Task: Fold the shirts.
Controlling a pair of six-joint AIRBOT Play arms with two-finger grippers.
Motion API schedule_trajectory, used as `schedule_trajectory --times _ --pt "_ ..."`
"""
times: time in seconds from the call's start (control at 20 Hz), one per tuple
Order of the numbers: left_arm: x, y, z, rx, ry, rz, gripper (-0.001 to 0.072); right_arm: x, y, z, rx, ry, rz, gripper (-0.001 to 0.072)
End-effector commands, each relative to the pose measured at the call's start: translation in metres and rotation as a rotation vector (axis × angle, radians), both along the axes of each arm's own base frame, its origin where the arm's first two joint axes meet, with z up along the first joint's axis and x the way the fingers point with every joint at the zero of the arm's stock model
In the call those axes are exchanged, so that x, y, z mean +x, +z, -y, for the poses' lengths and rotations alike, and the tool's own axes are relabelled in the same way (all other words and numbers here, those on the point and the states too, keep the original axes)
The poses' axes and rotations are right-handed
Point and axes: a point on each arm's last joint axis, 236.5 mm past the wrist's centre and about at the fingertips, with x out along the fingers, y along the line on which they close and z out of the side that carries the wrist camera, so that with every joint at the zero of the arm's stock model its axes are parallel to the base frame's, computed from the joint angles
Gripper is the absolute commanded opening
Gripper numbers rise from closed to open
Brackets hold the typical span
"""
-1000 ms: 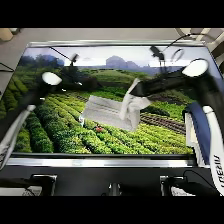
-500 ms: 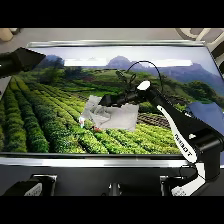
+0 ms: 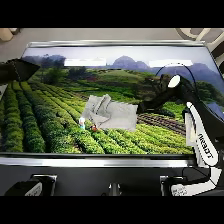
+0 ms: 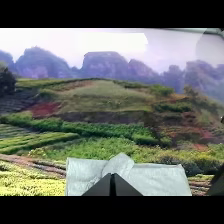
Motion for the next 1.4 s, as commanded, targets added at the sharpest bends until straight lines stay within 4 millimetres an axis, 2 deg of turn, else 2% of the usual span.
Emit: schedule_trajectory --times 0.0,0.1,0.2,0.3,0.35,0.4,0.5,0.6,0.7,0.8,0.9,1.05,1.2,1.35 --pt "-0.001 -0.010 -0.001 -0.005 0.011 -0.034 0.0022 -0.010 -0.032 -0.007 0.014 -0.086 -0.028 0.0669" --pt "-0.002 -0.010 -0.001 -0.006 0.010 -0.032 0.0022 -0.002 -0.046 -0.036 0.076 -0.142 -0.008 0.0668" --pt "-0.002 -0.009 -0.001 -0.006 0.010 -0.032 0.0022 -0.002 -0.052 -0.060 0.141 -0.168 -0.044 0.0652" --pt "-0.002 -0.009 -0.001 -0.005 0.011 -0.031 0.0022 -0.002 -0.049 -0.078 0.226 -0.179 -0.071 0.0415" --pt "-0.002 -0.009 -0.001 -0.005 0.011 -0.031 0.0022 0.000 -0.043 -0.082 0.256 -0.155 -0.049 0.0144" --pt "-0.002 -0.010 -0.001 -0.005 0.011 -0.031 0.0022 0.006 -0.034 -0.084 0.283 -0.130 -0.020 0.0015" --pt "-0.002 -0.009 -0.001 -0.005 0.011 -0.031 0.0022 0.027 0.003 -0.071 0.331 -0.052 0.082 0.0015" --pt "-0.002 -0.010 -0.001 -0.005 0.011 -0.032 0.0022 0.053 0.055 -0.045 0.357 -0.047 0.192 0.0015" --pt "-0.001 -0.010 -0.002 -0.005 0.013 -0.030 0.0022 0.078 0.118 -0.003 0.363 -0.096 0.316 0.0015" --pt "0.003 -0.007 -0.003 -0.010 0.023 -0.014 0.0022 0.090 0.166 0.042 0.347 -0.168 0.419 0.0015" --pt "0.004 -0.005 -0.004 -0.012 0.029 -0.004 0.0022 0.092 0.199 0.091 0.322 -0.250 0.483 0.0015" --pt "0.004 -0.005 -0.004 -0.012 0.028 -0.005 0.0022 0.078 0.224 0.160 0.273 -0.363 0.528 0.0015" --pt "0.004 -0.005 -0.004 -0.012 0.028 -0.005 0.0022 0.054 0.231 0.224 0.202 -0.478 0.542 0.0015" --pt "0.004 -0.005 -0.004 -0.012 0.028 -0.005 0.0022 0.026 0.235 0.278 0.133 -0.586 0.547 0.0016"
